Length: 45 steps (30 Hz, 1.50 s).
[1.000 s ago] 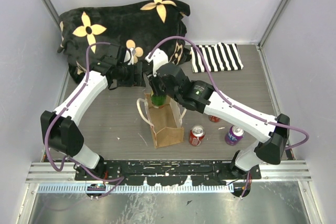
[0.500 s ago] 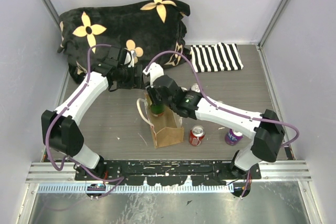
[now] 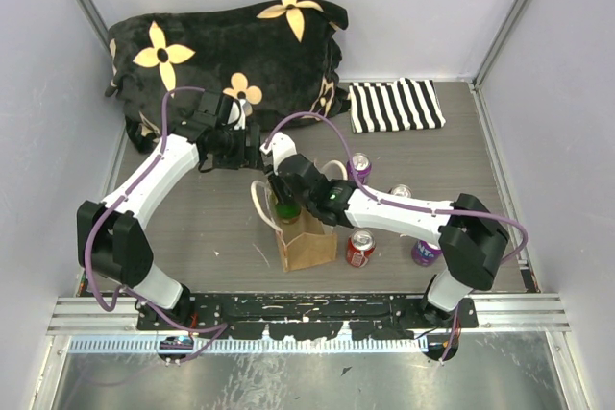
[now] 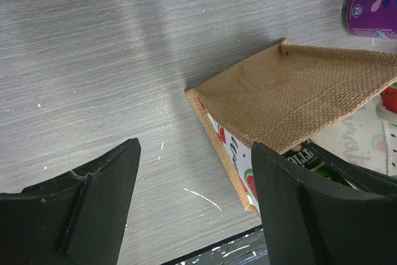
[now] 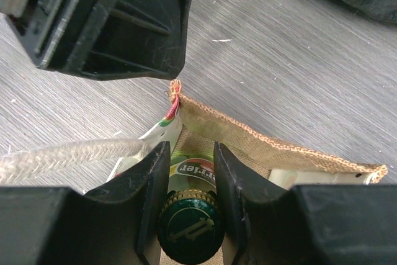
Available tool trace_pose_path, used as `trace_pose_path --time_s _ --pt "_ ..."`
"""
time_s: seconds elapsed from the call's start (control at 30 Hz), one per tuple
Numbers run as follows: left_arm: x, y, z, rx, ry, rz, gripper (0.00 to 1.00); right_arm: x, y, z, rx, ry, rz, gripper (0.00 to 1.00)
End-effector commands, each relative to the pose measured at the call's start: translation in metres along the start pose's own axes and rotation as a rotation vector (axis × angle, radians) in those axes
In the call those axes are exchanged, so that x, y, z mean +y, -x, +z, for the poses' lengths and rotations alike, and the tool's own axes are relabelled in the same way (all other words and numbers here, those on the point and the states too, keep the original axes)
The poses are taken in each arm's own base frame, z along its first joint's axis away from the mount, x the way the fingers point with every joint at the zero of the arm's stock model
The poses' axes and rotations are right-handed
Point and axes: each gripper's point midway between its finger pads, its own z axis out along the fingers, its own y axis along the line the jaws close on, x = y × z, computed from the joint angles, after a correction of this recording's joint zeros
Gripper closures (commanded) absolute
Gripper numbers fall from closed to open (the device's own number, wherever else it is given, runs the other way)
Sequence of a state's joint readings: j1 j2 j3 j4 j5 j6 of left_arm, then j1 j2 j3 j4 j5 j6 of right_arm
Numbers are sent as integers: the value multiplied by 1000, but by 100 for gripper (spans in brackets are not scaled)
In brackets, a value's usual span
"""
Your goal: Place the beverage into the canvas bag
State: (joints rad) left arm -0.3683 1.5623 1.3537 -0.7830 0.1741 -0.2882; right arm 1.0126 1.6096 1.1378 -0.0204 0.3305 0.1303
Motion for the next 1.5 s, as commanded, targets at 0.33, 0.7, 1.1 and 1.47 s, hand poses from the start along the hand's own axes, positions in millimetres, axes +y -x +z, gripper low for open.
trace_pose_path --time_s 0.33,0.7,1.1,1.47 --pt "-3 -5 -1 1 -31 8 21 2 92 -8 -312 -8 91 99" --pt "-5 -8 -1 8 -46 2 21 3 79 12 -314 -25 64 99" --pt "-7 -9 1 16 -61 -1 21 -5 72 16 -311 -77 41 42" --pt "-12 -6 5 24 -84 -9 21 -14 96 0 -361 -111 35 20"
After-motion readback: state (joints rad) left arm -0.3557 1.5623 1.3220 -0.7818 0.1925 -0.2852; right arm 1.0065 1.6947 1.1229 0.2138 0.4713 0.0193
